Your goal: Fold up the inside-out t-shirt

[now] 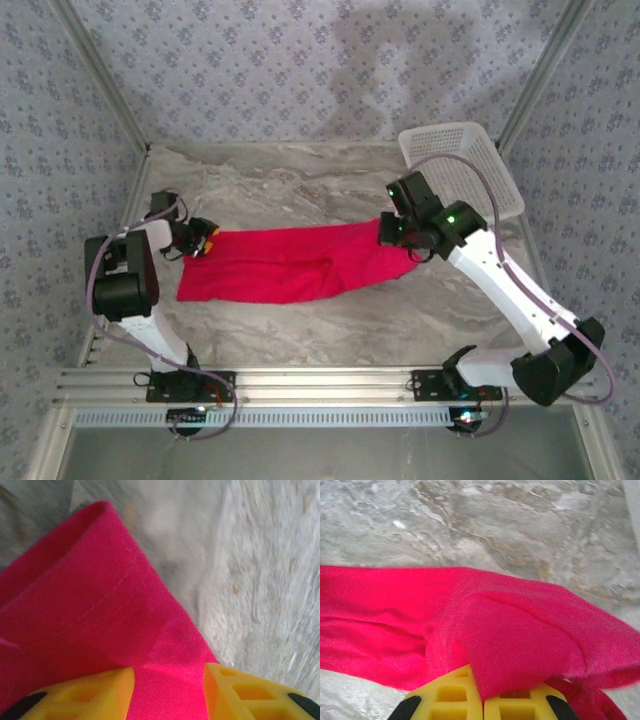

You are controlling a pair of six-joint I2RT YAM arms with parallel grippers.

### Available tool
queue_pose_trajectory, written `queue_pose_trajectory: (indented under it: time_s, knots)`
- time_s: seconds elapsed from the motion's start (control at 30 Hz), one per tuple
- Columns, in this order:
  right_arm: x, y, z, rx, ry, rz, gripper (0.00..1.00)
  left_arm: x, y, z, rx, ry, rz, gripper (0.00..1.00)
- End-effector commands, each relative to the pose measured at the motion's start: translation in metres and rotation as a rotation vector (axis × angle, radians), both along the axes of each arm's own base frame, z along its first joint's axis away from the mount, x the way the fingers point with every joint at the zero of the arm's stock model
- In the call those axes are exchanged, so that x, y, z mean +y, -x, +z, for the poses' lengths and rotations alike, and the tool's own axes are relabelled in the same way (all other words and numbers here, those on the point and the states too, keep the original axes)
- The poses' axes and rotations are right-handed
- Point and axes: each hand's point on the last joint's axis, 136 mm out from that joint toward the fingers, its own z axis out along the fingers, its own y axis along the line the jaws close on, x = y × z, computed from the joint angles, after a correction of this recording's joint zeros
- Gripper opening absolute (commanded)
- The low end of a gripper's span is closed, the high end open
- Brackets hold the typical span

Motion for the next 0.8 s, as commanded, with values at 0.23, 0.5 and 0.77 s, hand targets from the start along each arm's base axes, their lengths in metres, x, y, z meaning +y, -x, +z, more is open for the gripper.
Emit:
queue_pose_trajectory:
  time_s: [0.23, 0.5, 0.77]
  knots:
    - [-0.025, 0.05, -0.133, 0.235, -0.015, -0.122, 0.0, 0.042, 0.047, -0.015, 0.159, -0.16, 0.031, 0.44]
    - [-0.013, 0.01, -0.134, 0.185, 0.02, -0.123, 0.0, 0.046, 0.039, 0.007, 0.126, -0.188, 0.016, 0.44]
    - [-0.008, -0.02, -0.083, 0.091, 0.031, -0.08, 0.03, 0.05, 0.03, 0.018, 0.109, -0.194, 0.028, 0.45]
